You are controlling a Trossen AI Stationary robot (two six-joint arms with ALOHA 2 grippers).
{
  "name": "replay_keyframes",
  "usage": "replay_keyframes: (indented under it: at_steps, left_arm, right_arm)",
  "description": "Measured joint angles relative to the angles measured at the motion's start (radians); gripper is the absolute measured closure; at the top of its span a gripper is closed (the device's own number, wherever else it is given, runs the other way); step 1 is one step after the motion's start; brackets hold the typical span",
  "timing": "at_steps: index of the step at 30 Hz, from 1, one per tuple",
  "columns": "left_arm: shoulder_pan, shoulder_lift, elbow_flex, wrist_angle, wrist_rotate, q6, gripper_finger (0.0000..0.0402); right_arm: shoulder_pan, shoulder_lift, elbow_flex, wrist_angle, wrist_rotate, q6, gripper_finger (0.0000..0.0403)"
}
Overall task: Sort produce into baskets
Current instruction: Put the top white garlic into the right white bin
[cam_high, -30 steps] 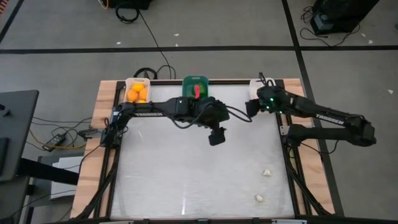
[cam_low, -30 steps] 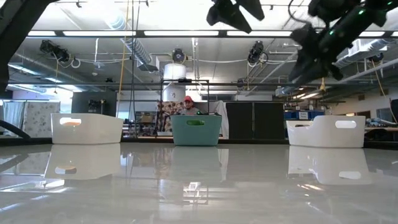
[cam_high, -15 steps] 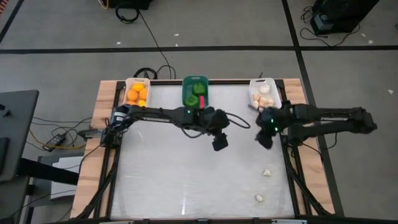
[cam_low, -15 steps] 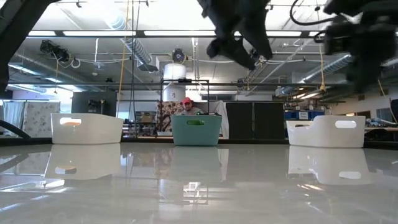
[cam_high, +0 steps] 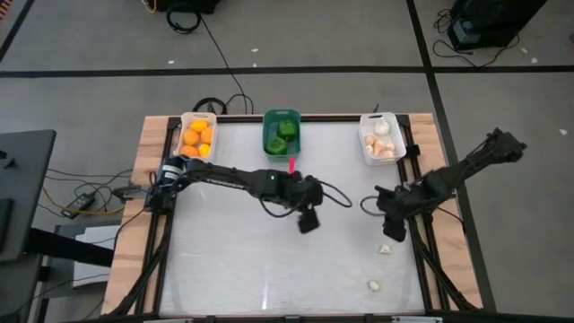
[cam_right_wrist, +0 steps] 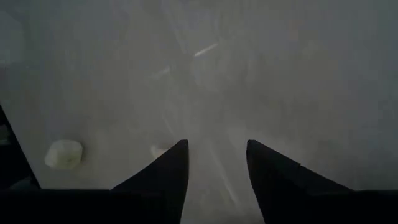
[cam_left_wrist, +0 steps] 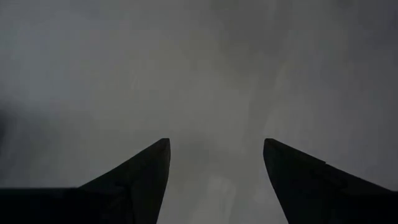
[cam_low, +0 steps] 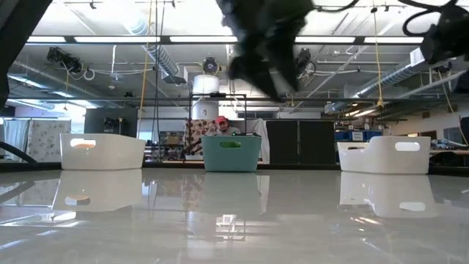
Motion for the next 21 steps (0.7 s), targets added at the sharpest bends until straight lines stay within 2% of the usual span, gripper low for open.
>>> replay_keyframes:
  at_steps: [4, 9, 16, 21]
  left_arm:
    - [0.026, -0.045, 0.038, -0.232, -0.049, 0.016, 0.0144]
    - [0.064, -0.124, 0.041, -0.305, -0.078, 0.074, 0.0149]
    - [0.111, -0.192, 0.041, -0.475, -0.111, 0.147, 0.015]
    - [0.12, -0.192, 0.039, -0.502, -0.122, 0.183, 0.015]
  right_arm:
    - [0.101, 0.053, -0.058, 0.099, -0.013, 0.116, 0.0198]
    - [0.172, 0.104, -0.078, 0.129, 0.042, 0.214, 0.0165]
    - [0.277, 0.154, -0.078, 0.259, -0.016, 0.276, 0.0162]
    - [0.345, 0.225, -0.078, 0.301, 0.039, 0.337, 0.0162]
